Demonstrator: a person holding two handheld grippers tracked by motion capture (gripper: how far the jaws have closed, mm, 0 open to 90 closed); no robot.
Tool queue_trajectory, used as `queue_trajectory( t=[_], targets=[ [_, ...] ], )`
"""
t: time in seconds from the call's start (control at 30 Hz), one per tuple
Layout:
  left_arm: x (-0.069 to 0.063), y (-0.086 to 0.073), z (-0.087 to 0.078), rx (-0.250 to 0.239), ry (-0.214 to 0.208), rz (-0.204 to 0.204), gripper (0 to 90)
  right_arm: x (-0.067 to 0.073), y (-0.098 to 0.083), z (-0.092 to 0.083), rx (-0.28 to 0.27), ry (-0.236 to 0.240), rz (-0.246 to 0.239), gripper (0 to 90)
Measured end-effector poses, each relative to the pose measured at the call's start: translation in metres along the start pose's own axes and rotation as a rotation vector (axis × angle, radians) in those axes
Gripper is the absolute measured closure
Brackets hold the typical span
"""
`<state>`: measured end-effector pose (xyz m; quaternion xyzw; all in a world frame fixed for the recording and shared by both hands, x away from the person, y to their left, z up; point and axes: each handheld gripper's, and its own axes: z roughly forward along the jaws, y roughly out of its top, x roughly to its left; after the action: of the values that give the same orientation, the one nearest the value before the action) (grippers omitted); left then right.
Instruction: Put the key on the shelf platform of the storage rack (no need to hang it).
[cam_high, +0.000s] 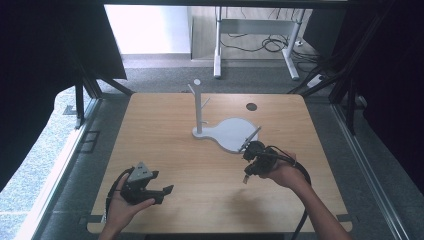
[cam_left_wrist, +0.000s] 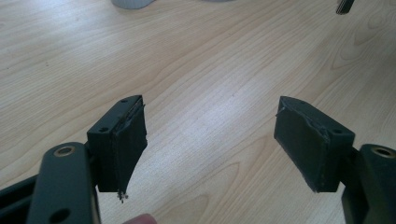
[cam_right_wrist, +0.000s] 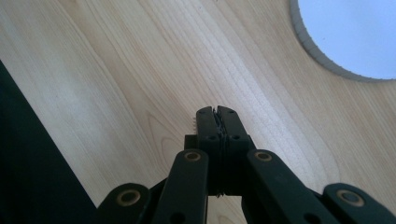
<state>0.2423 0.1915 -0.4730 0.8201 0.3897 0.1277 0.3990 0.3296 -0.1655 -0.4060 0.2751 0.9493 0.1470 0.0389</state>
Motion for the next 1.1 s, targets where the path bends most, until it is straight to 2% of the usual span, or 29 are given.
queue_trajectory(
  t=[0.27, 0.6, 0.83, 1.03, 1.1],
  targets=[
    [0.000, 0.000, -0.002, -0.003, 0.000, 0.001, 25.5, -0.006, 0.008, -0.003, -0.002, -0.006, 0.003, 89.5],
    [-0.002, 0.000, 0.000, 0.000, -0.005, 0.006, 25.5, -0.018, 0.022, -0.008, -0.012, -0.012, 0.030, 89.5],
    [-0.004, 0.001, 0.001, 0.002, -0.014, 0.016, 25.4, -0.029, 0.030, -0.006, -0.017, -0.009, 0.042, 89.5],
    [-0.005, 0.001, 0.001, 0.000, -0.016, 0.021, 25.4, -0.043, 0.039, -0.003, -0.041, 0.006, 0.077, 89.5],
    [-0.005, 0.001, 0.001, 0.004, -0.018, 0.021, 25.4, -0.047, 0.042, -0.001, -0.051, -0.003, 0.085, 89.5]
  ],
)
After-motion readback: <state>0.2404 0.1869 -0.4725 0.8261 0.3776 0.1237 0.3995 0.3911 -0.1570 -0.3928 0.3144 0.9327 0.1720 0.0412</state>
